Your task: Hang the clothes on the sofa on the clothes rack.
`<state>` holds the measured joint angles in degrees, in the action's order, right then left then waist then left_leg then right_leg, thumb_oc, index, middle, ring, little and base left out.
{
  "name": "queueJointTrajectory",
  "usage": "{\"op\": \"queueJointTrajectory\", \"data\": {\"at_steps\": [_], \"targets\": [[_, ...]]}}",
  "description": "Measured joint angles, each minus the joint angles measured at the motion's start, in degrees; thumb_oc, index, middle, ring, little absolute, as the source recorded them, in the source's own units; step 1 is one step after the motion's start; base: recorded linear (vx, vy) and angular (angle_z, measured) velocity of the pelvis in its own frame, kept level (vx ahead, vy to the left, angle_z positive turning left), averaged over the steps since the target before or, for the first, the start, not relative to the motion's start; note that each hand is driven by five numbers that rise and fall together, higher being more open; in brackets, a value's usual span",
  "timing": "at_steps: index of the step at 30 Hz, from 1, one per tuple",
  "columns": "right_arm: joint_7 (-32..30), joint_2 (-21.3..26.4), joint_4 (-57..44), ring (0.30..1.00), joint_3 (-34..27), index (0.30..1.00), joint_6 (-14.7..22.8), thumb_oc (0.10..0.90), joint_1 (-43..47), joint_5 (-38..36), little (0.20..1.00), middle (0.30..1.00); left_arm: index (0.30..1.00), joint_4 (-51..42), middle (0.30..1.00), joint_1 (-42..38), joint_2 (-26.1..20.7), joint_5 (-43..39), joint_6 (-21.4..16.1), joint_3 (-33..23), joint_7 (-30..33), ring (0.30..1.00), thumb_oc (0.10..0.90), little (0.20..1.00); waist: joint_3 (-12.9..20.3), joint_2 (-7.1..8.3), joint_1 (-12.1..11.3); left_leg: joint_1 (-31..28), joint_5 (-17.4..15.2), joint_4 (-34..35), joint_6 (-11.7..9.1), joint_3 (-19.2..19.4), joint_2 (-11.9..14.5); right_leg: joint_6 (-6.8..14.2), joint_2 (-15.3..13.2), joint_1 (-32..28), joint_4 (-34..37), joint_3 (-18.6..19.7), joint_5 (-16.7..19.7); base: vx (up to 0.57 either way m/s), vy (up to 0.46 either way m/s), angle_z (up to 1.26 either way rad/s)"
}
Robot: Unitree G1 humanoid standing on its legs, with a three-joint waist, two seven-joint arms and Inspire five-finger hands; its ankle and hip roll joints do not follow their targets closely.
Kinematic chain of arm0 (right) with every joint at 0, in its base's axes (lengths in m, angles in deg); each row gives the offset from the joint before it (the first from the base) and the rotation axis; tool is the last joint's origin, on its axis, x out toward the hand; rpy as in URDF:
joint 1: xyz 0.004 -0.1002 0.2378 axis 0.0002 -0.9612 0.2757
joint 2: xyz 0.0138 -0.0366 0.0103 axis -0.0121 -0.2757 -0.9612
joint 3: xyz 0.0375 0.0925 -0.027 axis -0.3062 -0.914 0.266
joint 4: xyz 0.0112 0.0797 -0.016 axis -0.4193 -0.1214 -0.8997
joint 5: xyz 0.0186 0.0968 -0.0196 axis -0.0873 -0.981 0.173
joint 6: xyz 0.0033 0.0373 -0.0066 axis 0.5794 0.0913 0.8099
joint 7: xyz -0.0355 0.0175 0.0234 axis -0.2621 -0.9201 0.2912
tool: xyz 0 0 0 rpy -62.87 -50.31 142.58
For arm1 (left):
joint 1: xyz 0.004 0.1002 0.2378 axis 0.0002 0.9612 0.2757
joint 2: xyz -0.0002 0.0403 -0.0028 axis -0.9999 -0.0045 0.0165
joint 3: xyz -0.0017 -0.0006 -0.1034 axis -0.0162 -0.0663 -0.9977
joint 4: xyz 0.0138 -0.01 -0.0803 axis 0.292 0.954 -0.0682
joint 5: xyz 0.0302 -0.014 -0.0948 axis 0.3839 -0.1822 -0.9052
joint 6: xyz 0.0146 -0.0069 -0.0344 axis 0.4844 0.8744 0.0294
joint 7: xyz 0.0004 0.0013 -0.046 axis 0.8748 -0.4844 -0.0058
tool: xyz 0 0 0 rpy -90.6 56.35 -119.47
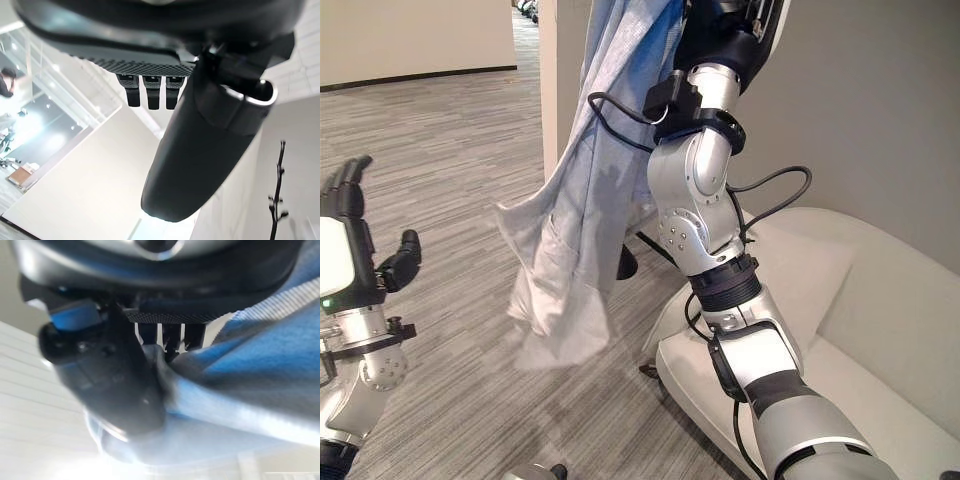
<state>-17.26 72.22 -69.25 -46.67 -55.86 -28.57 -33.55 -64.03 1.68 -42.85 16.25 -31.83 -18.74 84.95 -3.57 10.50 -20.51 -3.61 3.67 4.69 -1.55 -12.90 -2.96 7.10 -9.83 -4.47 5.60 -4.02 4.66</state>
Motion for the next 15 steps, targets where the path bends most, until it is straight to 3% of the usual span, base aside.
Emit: {"op": "queueJointTrajectory", "data": {"at_steps": [3, 7, 9, 11, 15], "targets": [[1.4, -0.05, -0.01, 0.3, 1.44, 0.3, -0.24, 0.4, -0.66, 1.05, 0.3, 0.3, 0.9, -0.66, 0.9, 0.39, 1.22, -7.77, -2.96, 3.55, -5.28, 0.9, 0.8, 0.9, 0.39, 0.57, -0.64, 0.03, 0.04, 0.0, 0.0, -0.06, -0.01, 0.05, -0.01, -0.02, 0.0, -0.02, -0.04, 0.0, 0.0, 0.0], [2.83, -1.22, -0.14, 0.3, 2.34, 0.3, -2.54, 0.4, -0.71, 1.29, 0.3, 0.3, 0.9, -1.98, 0.9, 3.77, 8.37, -30.46, -6.41, 8.76, -17.38, 0.9, 0.8, 0.9, 0.85, 1.36, 0.07, 0.02, 0.04, -0.03, 0.02, -0.12, -0.06, 0.07, -0.03, -0.1, 0.0, -0.03, -0.05, 0.0, 0.0, 0.0], [3.04, -1.77, -0.14, 0.3, 2.42, 0.3, -2.92, 0.4, -0.73, 1.3, 0.3, 0.3, 0.9, -1.26, 0.9, 5.07, 12.09, -39.1, -6.7, 10.33, -20.77, 0.9, 0.8, 0.9, 0.85, 1.36, 0.38, 0.02, 0.05, -0.03, 0.03, -0.15, -0.13, 0.1, -0.11, -0.1, 0.0, -0.05, -0.06, 0.0, 0.0, 0.0], [3.28, -2.84, -0.14, 0.3, 2.59, 0.3, -3.97, 0.4, -0.73, 1.3, 0.3, 0.3, 0.9, 1.75, 0.9, 5.27, 14.09, -47.6, -6.62, 15.33, -25.36, 0.9, 0.8, 0.9, 0.87, 1.38, 0.59, 0.03, 0.07, -0.03, 0.04, -0.21, -0.07, 0.09, -0.03, -0.07, 0.0, -0.11, -0.06, 0.0, 0.0, 0.0], [3.48, -5.45, -0.2, 0.3, 4.09, 0.3, -4.79, 0.4, -0.73, 1.2, 0.3, 0.3, 0.9, 5.85, 0.9, 4.49, 16.31, -54.86, -5.9, 22.19, -30.34, 0.9, 0.8, 0.9, 0.87, 1.39, 2.74, -0.11, 0.1, 0.0, 0.05, -0.07, 0.05, 0.07, 0.07, -0.12, 0.0, 0.03, -0.05, 0.0, 0.0, 0.0]]}}
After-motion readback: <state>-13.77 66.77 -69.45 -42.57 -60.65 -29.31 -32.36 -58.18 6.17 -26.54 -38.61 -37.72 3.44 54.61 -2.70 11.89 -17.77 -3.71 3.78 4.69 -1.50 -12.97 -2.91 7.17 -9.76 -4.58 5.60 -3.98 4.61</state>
